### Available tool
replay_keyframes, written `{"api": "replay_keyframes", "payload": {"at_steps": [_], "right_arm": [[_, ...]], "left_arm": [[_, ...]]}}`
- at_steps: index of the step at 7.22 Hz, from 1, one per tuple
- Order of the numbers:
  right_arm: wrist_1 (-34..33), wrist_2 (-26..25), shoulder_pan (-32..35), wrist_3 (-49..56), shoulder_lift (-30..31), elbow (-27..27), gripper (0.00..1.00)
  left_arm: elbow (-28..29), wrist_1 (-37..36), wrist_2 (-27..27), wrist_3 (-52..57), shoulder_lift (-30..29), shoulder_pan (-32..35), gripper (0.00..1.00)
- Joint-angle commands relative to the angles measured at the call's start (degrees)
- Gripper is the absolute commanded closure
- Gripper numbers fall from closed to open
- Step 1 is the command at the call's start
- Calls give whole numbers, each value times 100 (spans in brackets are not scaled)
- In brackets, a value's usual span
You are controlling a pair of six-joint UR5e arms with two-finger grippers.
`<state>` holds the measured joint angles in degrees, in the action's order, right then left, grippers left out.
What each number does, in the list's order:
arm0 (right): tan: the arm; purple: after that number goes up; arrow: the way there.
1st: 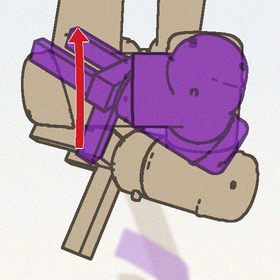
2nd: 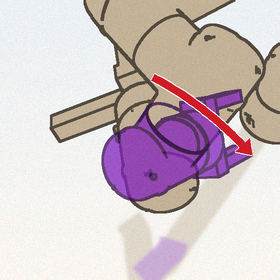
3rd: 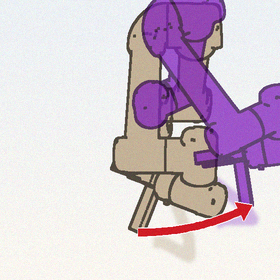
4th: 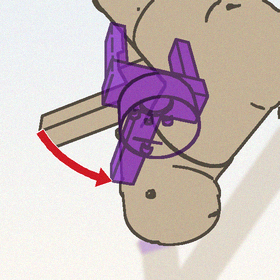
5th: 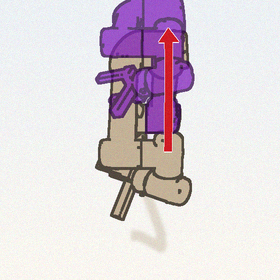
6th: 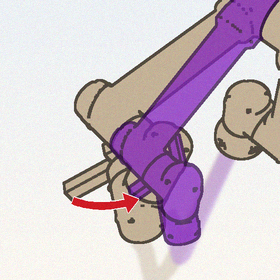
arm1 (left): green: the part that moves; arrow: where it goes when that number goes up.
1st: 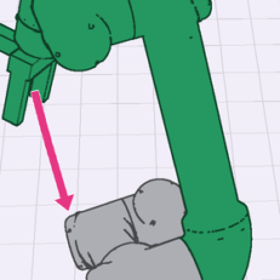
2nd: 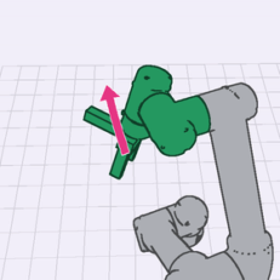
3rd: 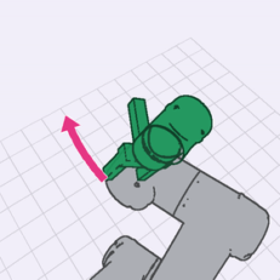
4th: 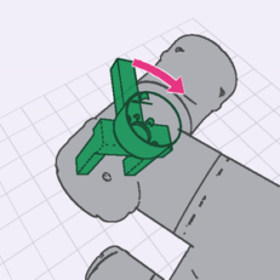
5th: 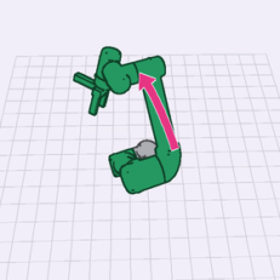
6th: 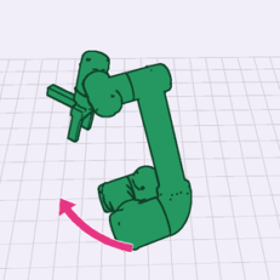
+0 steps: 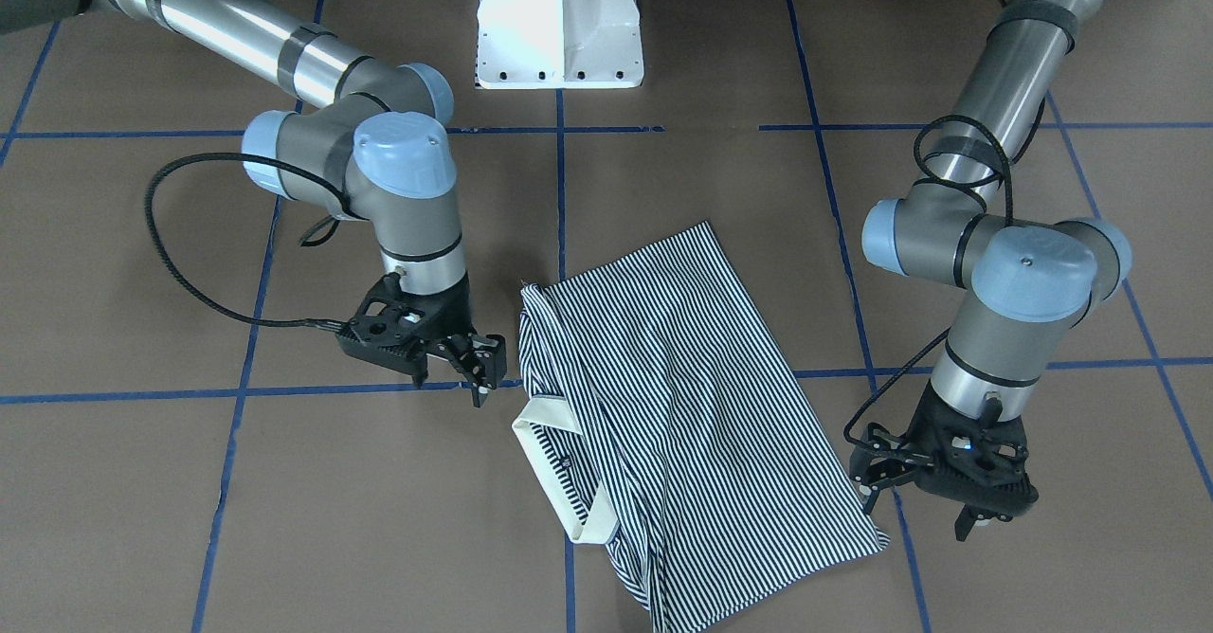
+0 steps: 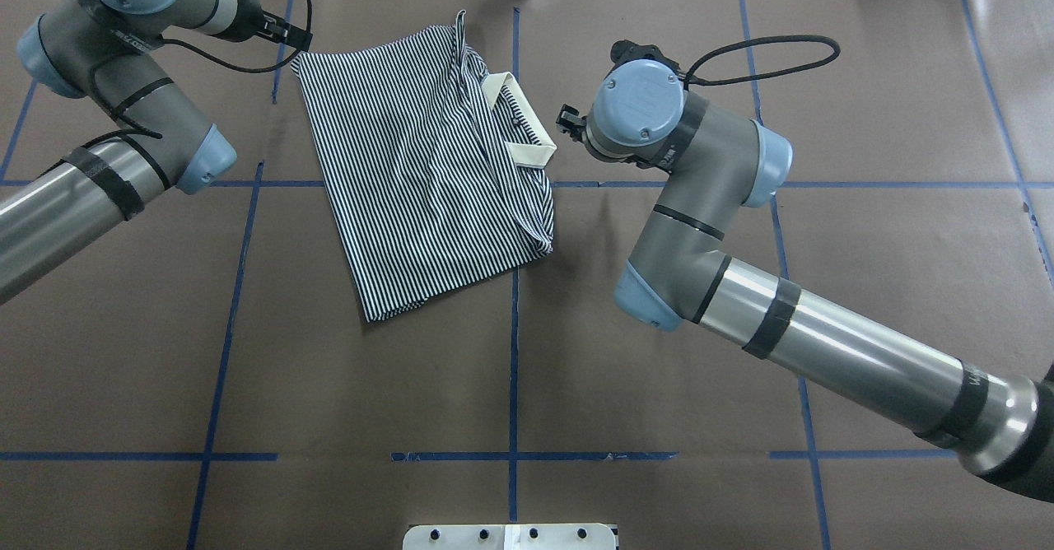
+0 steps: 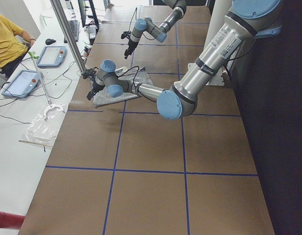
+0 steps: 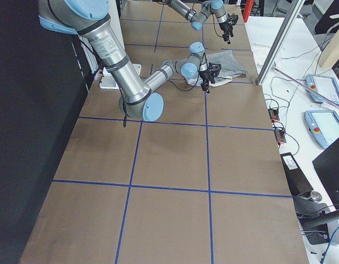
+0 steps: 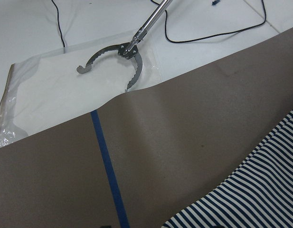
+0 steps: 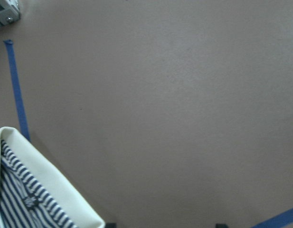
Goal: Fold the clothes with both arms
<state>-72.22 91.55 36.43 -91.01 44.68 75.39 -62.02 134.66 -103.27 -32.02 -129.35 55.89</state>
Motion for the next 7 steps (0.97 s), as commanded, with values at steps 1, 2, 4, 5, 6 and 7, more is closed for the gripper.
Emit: {"api": "replay_keyframes", "payload": {"at_steps": [1, 2, 4, 5, 6, 7], "right_arm": [[488, -521, -293, -784, -703, -1013, 50], [499, -611, -355, -874, -854, -1296, 45], [490, -630, -399, -875, -847, -1334, 44], [472, -630, -399, -840, -838, -1369, 44], [464, -630, -399, -822, -838, -1395, 45], [463, -638, -399, -814, -838, -1396, 52]], "left_arm": [[-231, -1, -18, -23, 147, -25, 0], [-232, -10, -18, -23, 147, -25, 0], [-232, -10, -18, -23, 147, -25, 0], [-232, -10, -18, -23, 147, -25, 0], [-232, -10, -18, -23, 147, -25, 0], [-232, -10, -18, -23, 147, -34, 0]]}}
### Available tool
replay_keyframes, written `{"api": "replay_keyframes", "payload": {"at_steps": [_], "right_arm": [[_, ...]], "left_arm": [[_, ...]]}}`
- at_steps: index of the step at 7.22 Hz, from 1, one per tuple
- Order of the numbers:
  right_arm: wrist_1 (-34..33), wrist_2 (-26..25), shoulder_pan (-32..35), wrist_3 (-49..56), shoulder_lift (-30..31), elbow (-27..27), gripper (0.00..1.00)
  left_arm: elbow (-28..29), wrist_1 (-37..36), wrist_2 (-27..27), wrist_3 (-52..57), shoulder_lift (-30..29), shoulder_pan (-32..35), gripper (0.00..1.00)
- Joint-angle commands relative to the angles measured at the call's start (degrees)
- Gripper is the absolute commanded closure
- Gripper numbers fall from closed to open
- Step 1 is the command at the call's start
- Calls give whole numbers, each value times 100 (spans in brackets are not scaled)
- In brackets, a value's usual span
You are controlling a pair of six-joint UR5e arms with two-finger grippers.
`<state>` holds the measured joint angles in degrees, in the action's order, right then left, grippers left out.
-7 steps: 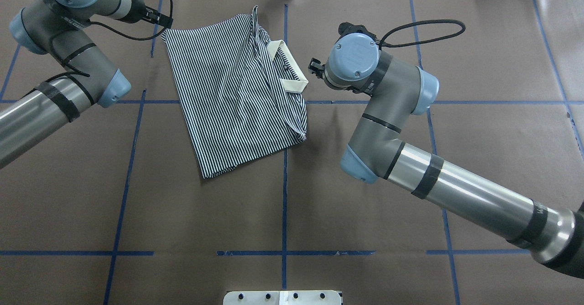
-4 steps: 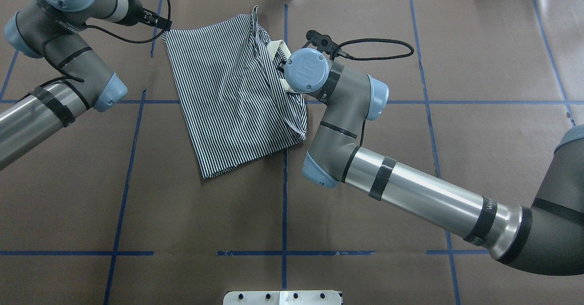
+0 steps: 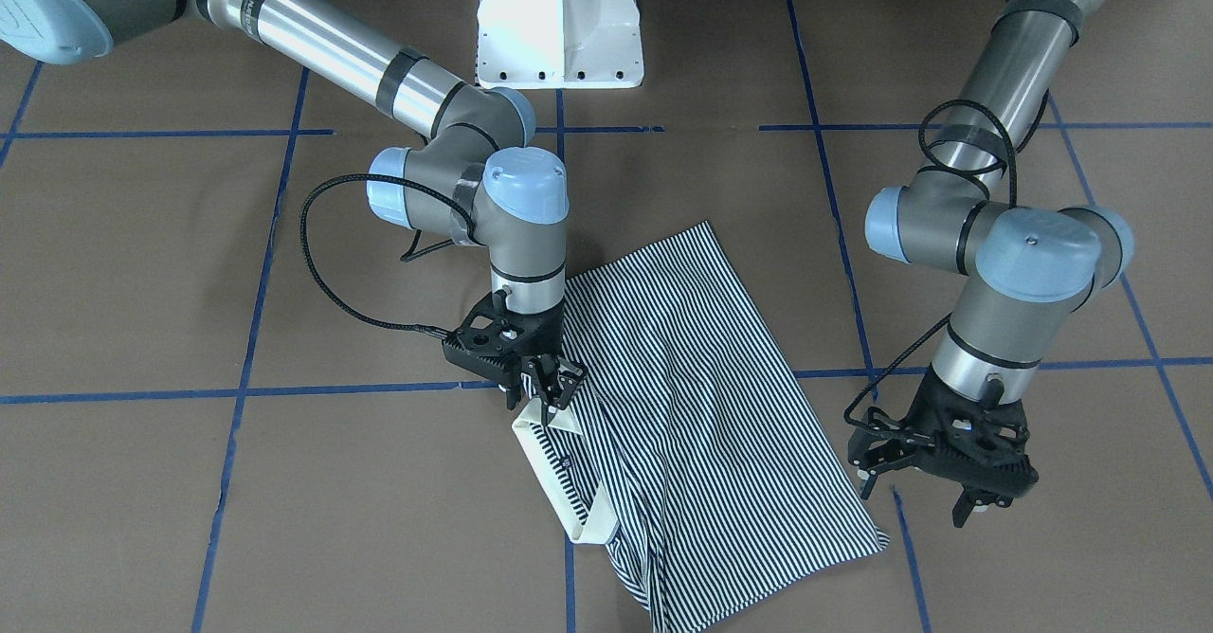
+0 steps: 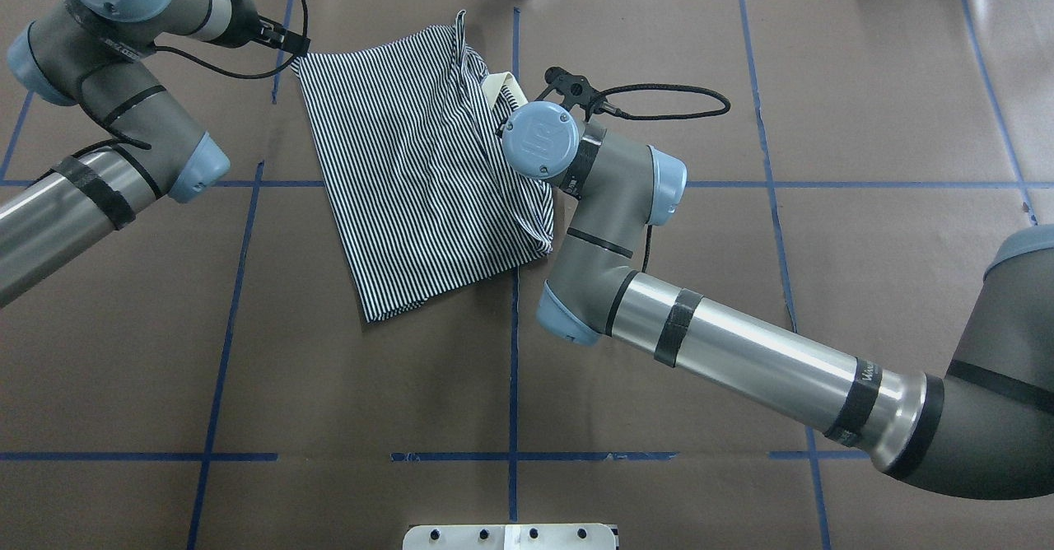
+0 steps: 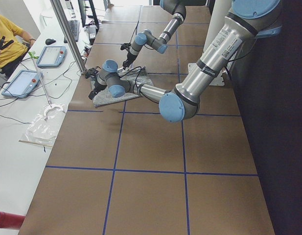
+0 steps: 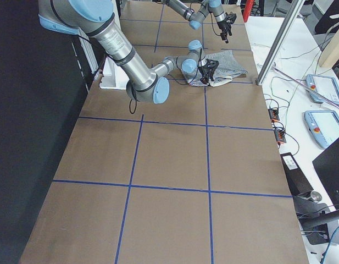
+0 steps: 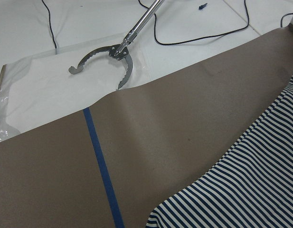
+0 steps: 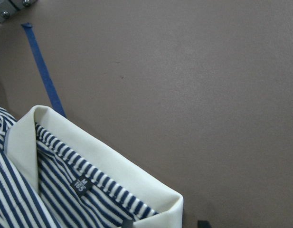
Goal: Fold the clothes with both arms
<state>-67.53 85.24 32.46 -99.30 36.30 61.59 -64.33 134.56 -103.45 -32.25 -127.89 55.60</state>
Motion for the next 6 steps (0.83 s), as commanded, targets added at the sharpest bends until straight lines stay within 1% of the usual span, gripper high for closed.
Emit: {"api": "replay_keyframes", "payload": {"at_steps": [1, 2, 3, 4, 5, 6], "right_arm": [[3, -16, -3, -2, 0, -24, 98], [-5, -17, 40, -37, -17, -7, 100], [-5, -8, 93, -19, -26, 45, 100], [-49, 44, 94, -11, 17, 237, 100], [-93, 45, 85, -11, 166, 500, 100], [-259, 45, 67, -19, 541, 1051, 100]], "left_arm": [[0, 0, 0, 0, 1, -6, 0], [0, 0, 0, 0, 1, -14, 0], [0, 0, 0, 0, 1, -15, 0], [0, 9, 0, -9, 1, -32, 0], [0, 26, 0, -174, 1, -58, 0], [-18, 26, 0, -193, 1, -102, 0]]}}
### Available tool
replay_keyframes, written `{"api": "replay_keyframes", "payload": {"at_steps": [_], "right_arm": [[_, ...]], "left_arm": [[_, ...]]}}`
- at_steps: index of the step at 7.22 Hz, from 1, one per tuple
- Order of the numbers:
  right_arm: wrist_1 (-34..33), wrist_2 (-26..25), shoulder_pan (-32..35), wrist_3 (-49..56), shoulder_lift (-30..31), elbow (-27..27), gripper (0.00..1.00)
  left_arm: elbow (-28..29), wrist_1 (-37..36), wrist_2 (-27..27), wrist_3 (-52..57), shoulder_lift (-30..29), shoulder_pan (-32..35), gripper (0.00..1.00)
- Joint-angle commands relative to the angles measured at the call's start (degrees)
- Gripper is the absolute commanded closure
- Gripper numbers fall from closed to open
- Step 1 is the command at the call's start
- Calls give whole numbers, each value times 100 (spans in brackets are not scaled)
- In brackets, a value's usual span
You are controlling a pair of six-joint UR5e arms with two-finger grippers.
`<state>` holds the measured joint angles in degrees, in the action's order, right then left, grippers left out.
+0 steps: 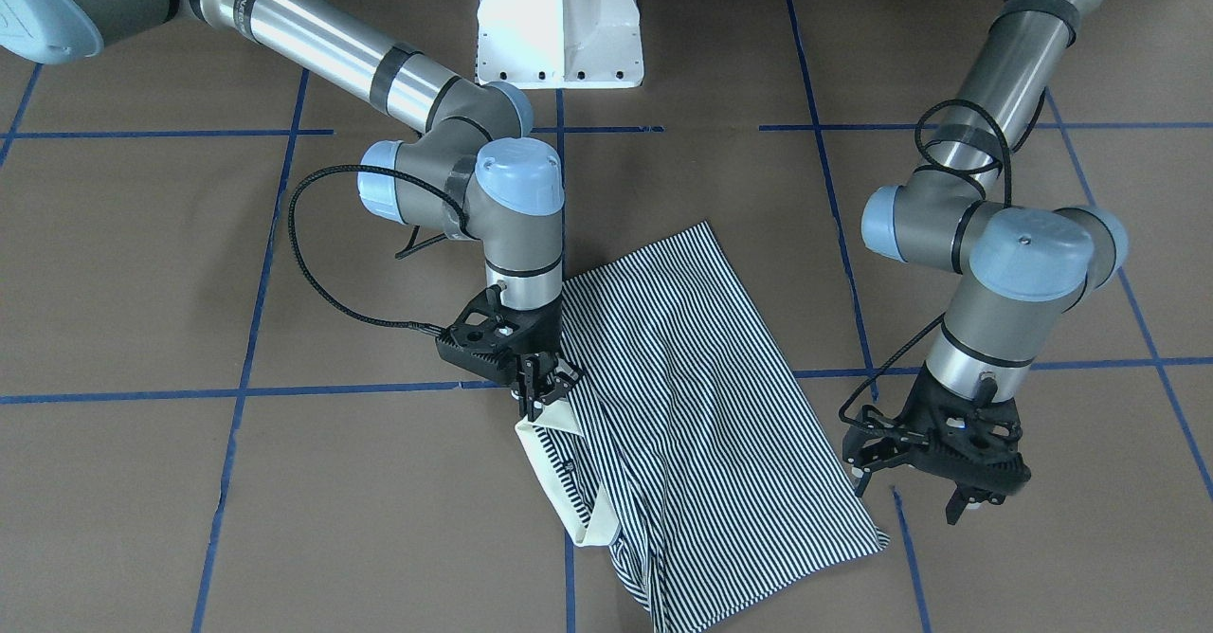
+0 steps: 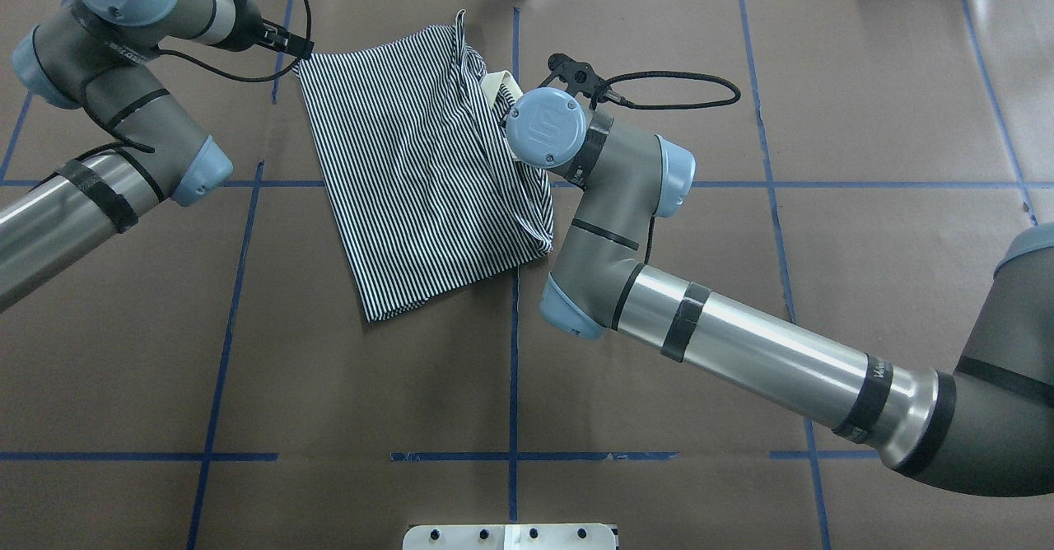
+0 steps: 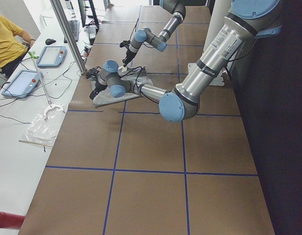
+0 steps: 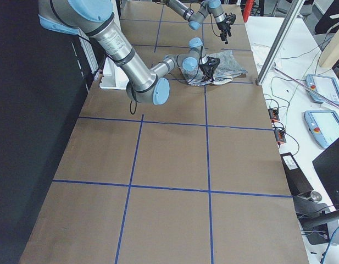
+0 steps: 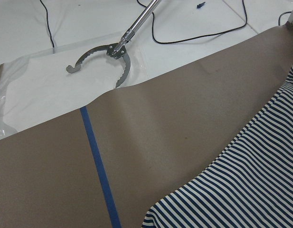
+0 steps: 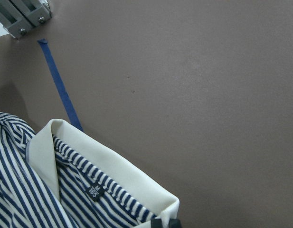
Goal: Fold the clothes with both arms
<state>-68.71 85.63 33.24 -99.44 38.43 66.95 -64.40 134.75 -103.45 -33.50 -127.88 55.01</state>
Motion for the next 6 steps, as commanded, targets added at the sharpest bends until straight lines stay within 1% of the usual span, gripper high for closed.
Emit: {"api": "replay_keyframes", "payload": {"at_steps": [1, 2, 3, 4, 5, 6], "right_arm": [[-160, -20, -176, -23, 1228, 1599, 100], [-169, -185, -499, -75, 1985, 2454, 100], [-169, -587, -877, -102, 2454, 2968, 100], [-169, -669, -1011, -146, 2607, 3034, 100], [-169, -670, -1091, -85, 2608, 2965, 27], [-178, -670, -1083, 37, 2608, 2981, 0]], "left_arm": [[-46, 7, 0, -69, 0, -78, 0], [-46, 7, 0, -77, 0, -78, 0], [-99, -2, 0, -77, 9, -96, 0], [-160, -2, 0, -77, 87, -96, 0], [-204, -2, 0, -77, 105, -96, 0], [-300, -10, 0, -77, 175, -131, 0]]}}
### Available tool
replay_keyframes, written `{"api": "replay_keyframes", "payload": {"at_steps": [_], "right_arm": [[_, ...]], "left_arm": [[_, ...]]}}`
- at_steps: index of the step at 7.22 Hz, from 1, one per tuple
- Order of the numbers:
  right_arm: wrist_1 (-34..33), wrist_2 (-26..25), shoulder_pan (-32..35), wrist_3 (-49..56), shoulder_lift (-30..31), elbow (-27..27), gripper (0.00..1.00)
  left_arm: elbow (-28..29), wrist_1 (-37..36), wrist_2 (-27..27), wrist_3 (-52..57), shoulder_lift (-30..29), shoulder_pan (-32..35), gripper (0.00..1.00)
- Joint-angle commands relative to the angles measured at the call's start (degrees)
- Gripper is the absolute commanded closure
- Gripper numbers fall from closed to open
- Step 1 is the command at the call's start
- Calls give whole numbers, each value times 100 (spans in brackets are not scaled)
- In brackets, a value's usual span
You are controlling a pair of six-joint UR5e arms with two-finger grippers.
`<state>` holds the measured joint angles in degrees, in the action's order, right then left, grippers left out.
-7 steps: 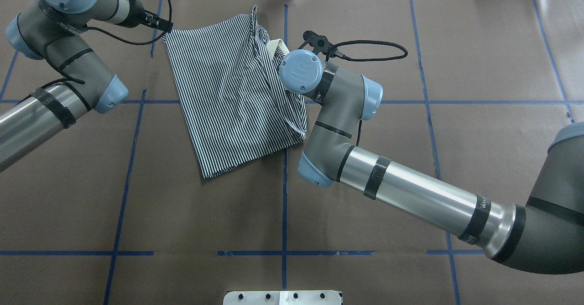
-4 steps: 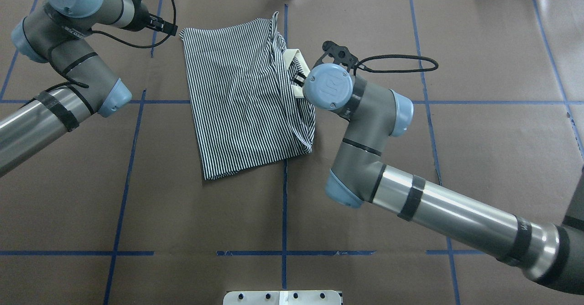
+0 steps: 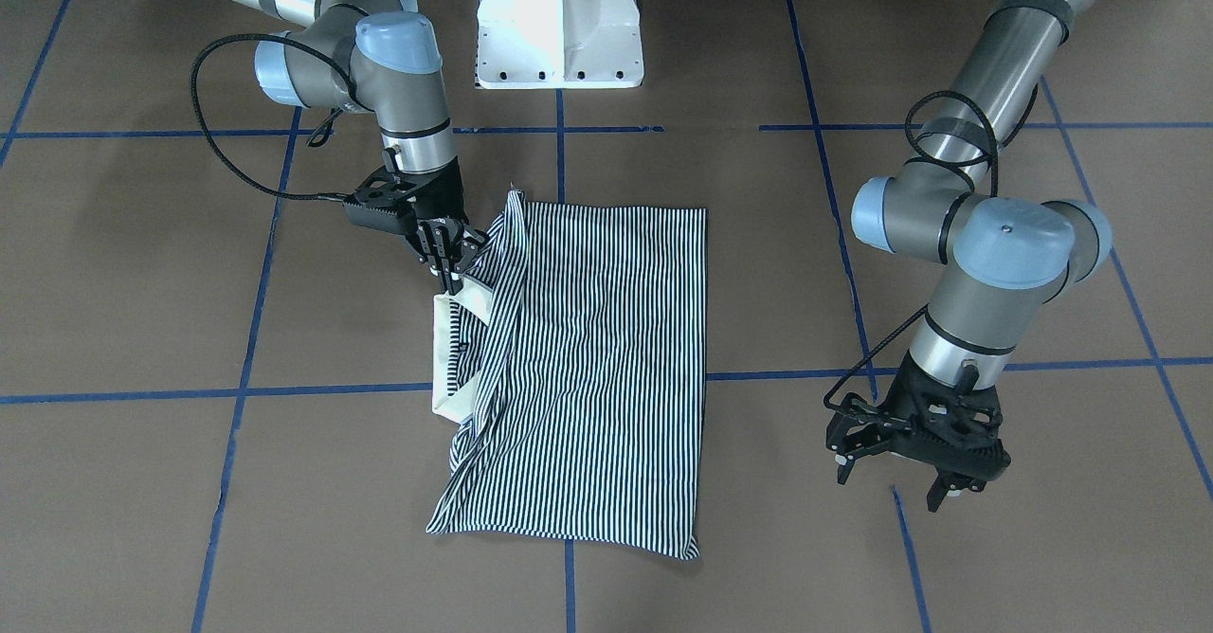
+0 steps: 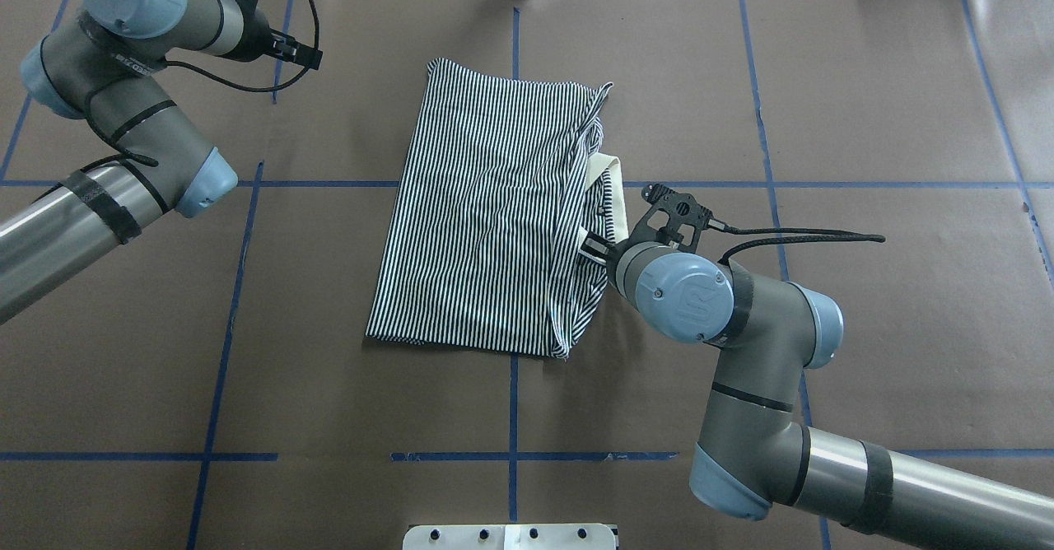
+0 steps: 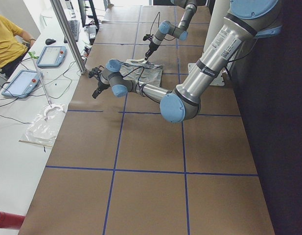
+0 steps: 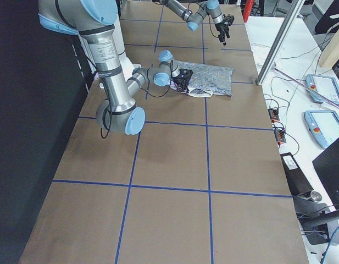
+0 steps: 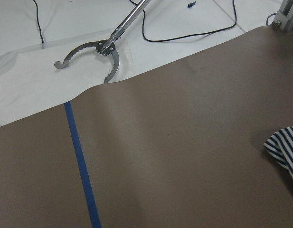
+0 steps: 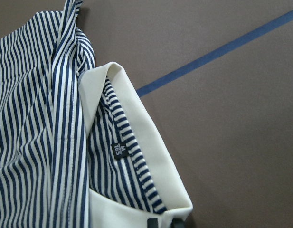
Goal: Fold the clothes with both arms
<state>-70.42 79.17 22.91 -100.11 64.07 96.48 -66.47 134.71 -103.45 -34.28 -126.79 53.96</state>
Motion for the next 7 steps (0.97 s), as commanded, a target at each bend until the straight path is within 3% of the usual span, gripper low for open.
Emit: {"api": "replay_keyframes", "payload": {"at_steps": [1, 2, 3, 6, 7], "right_arm": [[-129, 106, 46, 793, 35, 263, 0], [-817, 542, 143, 1339, 35, 770, 0], [-1416, 608, 65, 1397, -52, 1019, 0], [-2060, -251, -882, 1433, -455, 925, 0], [-2264, -436, -1067, 1441, -579, 907, 16]], "left_arm": [[-129, -7, 0, -9, 119, -34, 0], [-138, -7, 0, -9, 119, -34, 0], [-156, 2, 0, -18, 145, -43, 0], [-323, -7, 0, -18, 242, -61, 0], [-358, -15, -9, -18, 242, -69, 0]]}}
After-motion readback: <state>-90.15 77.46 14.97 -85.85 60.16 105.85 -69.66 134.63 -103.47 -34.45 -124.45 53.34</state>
